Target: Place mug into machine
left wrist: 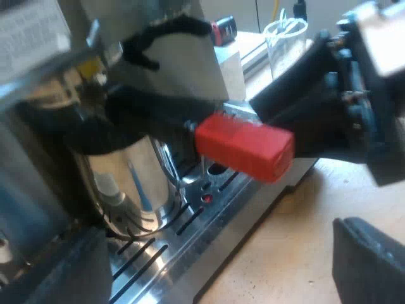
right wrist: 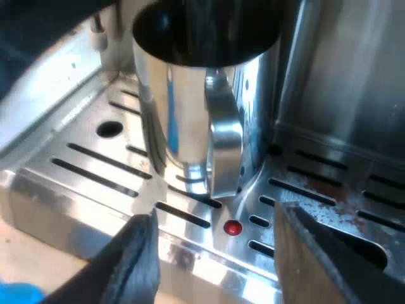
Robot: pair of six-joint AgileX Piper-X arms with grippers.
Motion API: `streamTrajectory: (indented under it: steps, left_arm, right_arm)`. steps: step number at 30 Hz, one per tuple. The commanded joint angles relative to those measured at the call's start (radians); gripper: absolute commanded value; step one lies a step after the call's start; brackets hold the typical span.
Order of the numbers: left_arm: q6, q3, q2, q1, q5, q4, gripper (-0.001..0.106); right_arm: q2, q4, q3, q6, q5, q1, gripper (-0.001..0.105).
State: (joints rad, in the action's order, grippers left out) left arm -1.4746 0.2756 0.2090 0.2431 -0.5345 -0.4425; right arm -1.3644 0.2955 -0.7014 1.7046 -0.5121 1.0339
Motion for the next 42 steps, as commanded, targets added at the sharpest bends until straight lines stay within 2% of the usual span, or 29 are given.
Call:
streamTrajectory:
  steps: [1, 5, 7, 8, 10, 11, 12, 13, 15, 19, 27, 34, 42]
  left_arm:
    - [-0.003, 0.055, -0.013, 0.001, 0.008, -0.083, 0.074]
    - [-0.012, 0.110, -0.013, 0.001, 0.008, -0.141, 0.074]
    - [-0.011, 0.145, -0.013, 0.001, 0.008, -0.148, 0.074]
    - [-0.014, 0.156, -0.015, 0.001, 0.008, -0.152, 0.074]
    - [-0.045, 0.197, -0.014, 0.001, 0.004, -0.173, 0.074]
    - [-0.052, 0.208, -0.016, 0.001, 0.004, -0.179, 0.074]
    - [-0.070, 0.226, -0.015, 0.001, 0.000, -0.191, 0.074]
    - [-0.081, 0.246, -0.015, 0.001, 0.000, -0.198, 0.074]
    - [-0.081, 0.265, -0.015, 0.001, 0.000, -0.204, 0.074]
    - [-0.101, 0.293, -0.016, 0.006, 0.000, -0.211, 0.074]
    - [-0.122, 0.300, -0.016, 0.006, 0.000, -0.210, 0.074]
    - [-0.122, 0.300, -0.016, 0.006, 0.000, -0.210, 0.074]
    - [-0.122, 0.300, -0.016, 0.006, 0.000, -0.210, 0.074]
  right_arm:
    - [0.065, -0.002, 0.004, 0.011, -0.056, 0.037, 0.045]
    - [0.122, -0.005, 0.004, 0.015, -0.064, 0.079, 0.044]
    - [0.159, -0.005, 0.004, 0.028, -0.071, 0.113, 0.030]
    - [0.166, -0.005, 0.004, 0.028, -0.075, 0.119, 0.027]
    - [0.188, 0.001, 0.004, 0.035, -0.077, 0.152, 0.011]
    - [0.190, 0.003, 0.004, 0.041, -0.077, 0.160, 0.007]
    - [0.195, 0.016, 0.004, 0.070, -0.077, 0.178, 0.001]
    - [0.197, 0.028, 0.000, 0.099, -0.077, 0.195, 0.000]
    - [0.196, 0.038, -0.010, 0.127, -0.107, 0.221, 0.000]
    - [0.196, 0.038, -0.063, 0.125, -0.232, 0.248, 0.000]
    - [0.123, 0.037, -0.177, 0.125, -0.241, 0.248, 0.000]
    - [-0.008, 0.037, -0.291, 0.125, -0.306, 0.236, 0.000]
    - [-0.049, 0.037, -0.316, 0.108, -0.314, 0.167, 0.000]
